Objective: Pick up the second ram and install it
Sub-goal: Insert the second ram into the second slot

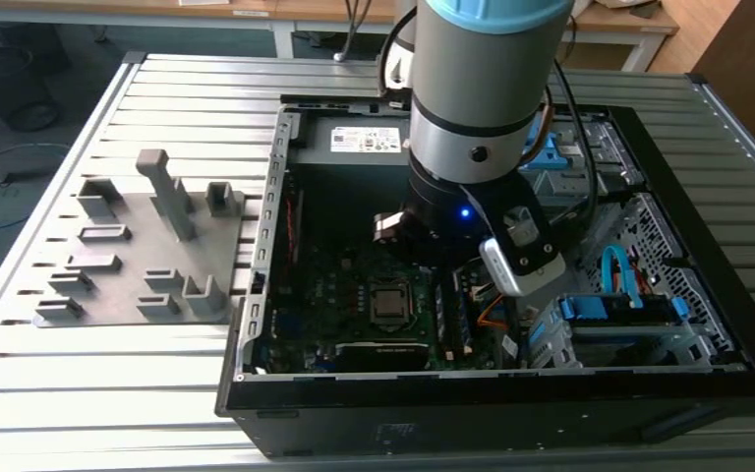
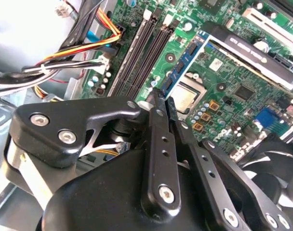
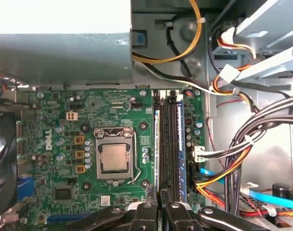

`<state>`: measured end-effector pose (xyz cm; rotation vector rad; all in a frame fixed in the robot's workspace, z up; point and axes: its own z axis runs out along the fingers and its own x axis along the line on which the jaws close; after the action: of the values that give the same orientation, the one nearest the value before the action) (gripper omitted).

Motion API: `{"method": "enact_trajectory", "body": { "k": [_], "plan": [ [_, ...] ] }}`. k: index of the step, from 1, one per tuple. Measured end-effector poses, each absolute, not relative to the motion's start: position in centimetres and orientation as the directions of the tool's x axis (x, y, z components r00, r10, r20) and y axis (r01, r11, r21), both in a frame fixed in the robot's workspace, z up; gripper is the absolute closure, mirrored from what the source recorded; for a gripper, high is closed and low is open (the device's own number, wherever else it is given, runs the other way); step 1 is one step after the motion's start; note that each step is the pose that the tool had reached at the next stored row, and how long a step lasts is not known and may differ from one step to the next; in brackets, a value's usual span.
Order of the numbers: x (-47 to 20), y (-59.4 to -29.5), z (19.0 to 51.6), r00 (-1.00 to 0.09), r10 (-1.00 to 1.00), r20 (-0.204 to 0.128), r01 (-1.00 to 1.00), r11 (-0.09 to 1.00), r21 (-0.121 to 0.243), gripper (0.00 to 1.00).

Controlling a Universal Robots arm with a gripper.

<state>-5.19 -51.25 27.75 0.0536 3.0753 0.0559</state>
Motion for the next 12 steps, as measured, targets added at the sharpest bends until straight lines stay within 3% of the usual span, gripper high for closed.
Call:
{"method": "enact_trajectory", "body": {
  "k": [4,7,12],
  "plan": [
    [-5.17,-51.25,27.75,-0.998,0.028,-0.057,0.026,0.999,0.037,0.86],
    [-5.13,-51.26,27.75,-1.000,0.028,-0.015,0.027,0.999,0.035,0.86],
    [-5.13,-51.25,27.75,-1.000,0.028,-0.012,0.027,0.999,0.035,0.86]
  ]
}}
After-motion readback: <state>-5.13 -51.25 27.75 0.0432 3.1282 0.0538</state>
